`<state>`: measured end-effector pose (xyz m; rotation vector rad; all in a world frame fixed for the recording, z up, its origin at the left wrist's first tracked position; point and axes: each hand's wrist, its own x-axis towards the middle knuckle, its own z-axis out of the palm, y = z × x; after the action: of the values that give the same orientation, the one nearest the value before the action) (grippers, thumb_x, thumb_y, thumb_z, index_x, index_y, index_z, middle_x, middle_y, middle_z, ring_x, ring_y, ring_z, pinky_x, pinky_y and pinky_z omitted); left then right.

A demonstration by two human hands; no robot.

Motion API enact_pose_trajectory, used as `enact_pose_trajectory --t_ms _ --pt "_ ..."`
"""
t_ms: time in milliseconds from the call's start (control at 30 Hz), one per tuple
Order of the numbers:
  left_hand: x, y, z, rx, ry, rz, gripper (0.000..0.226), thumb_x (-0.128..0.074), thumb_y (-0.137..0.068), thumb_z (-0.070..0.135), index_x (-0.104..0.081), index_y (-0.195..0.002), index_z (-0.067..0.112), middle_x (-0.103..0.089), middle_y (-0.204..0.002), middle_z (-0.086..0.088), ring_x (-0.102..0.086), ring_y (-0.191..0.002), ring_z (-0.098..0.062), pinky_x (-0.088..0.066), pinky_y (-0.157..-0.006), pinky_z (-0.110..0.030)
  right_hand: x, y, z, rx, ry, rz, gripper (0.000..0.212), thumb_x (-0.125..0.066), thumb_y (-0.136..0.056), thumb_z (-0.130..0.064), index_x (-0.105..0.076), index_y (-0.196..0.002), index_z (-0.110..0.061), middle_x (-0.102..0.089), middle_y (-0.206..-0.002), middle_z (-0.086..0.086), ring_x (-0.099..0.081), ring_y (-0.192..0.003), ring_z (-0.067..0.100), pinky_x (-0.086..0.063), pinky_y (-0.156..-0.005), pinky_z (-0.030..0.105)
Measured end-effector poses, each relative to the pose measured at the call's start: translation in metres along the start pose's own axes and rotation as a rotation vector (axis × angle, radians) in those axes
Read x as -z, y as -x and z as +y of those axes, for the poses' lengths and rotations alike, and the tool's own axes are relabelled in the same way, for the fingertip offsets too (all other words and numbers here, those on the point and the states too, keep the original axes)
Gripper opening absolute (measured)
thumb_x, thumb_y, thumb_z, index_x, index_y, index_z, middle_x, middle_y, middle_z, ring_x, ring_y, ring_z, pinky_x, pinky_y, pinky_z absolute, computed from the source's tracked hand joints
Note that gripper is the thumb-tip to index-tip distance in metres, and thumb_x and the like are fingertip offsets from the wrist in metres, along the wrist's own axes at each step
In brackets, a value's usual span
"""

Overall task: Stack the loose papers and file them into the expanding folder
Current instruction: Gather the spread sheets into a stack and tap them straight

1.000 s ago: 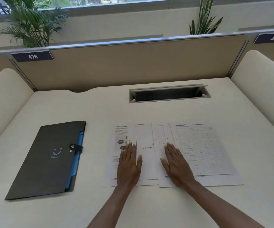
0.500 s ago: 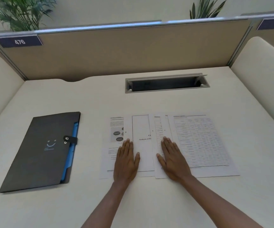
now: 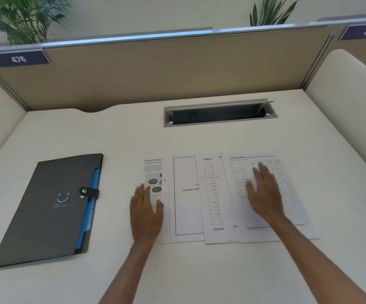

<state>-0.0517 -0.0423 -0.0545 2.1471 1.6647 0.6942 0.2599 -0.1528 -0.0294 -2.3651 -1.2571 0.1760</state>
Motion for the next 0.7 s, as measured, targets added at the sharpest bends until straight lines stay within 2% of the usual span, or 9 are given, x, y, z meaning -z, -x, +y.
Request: enact_pose_trajectory --t_ms 100,200,300,433,700 --pt "0.004 -0.003 -0.011 0.161 -0.034 -0.011 0.056 -0.055 -0.096 0.025 -0.039 -0.144 0.003 -0.036 -0.154 -0.017 -0.027 -0.145 -0.031 -0.022 -0.120 -0.045 0.018 -0.011 0.042 -0.216 0.064 0.052 0.053 -0.053 -0.098 -0.020 -0.043 -0.142 0.007 -0.026 -0.160 0.024 -0.022 -0.149 0.035 -0.016 -0.123 0.047" --pt "0.005 -0.004 -0.011 0.251 -0.037 -0.009 0.056 -0.053 -0.097 0.031 -0.039 -0.144 0.004 -0.042 -0.149 -0.018 -0.035 -0.139 -0.033 -0.032 -0.114 -0.047 0.021 -0.011 0.069 -0.337 0.086 -0.003 0.063 -0.051 -0.098 -0.035 -0.037 -0.147 0.003 -0.020 -0.162 0.021 -0.015 -0.152 0.032 -0.013 -0.124 0.047" --pt "0.004 -0.006 -0.007 0.233 -0.088 -0.001 0.052 -0.055 -0.095 0.030 -0.045 -0.138 0.002 -0.050 -0.139 -0.020 -0.044 -0.129 -0.035 -0.040 -0.107 -0.047 0.013 -0.006 0.073 -0.345 0.083 -0.050 0.073 -0.049 -0.097 -0.048 -0.031 -0.151 -0.004 -0.014 -0.165 0.016 -0.010 -0.153 0.027 -0.009 -0.125 0.043" --pt "0.003 -0.009 0.000 0.223 -0.099 -0.022 0.051 -0.057 -0.094 0.029 -0.047 -0.136 0.001 -0.052 -0.134 -0.020 -0.046 -0.125 -0.035 -0.042 -0.103 -0.047 -0.002 -0.001 0.065 -0.344 0.063 -0.054 0.077 -0.047 -0.095 -0.056 -0.029 -0.153 -0.009 -0.012 -0.166 0.012 -0.008 -0.154 0.025 -0.008 -0.125 0.041" --pt "0.000 -0.011 0.004 0.245 -0.135 -0.015 0.052 -0.060 -0.091 0.031 -0.050 -0.132 0.001 -0.055 -0.128 -0.019 -0.049 -0.118 -0.036 -0.043 -0.096 -0.045 -0.021 0.003 0.038 -0.315 0.035 -0.029 0.075 -0.049 -0.094 -0.056 -0.033 -0.152 -0.011 -0.014 -0.166 0.012 -0.011 -0.153 0.025 -0.014 -0.124 0.044"
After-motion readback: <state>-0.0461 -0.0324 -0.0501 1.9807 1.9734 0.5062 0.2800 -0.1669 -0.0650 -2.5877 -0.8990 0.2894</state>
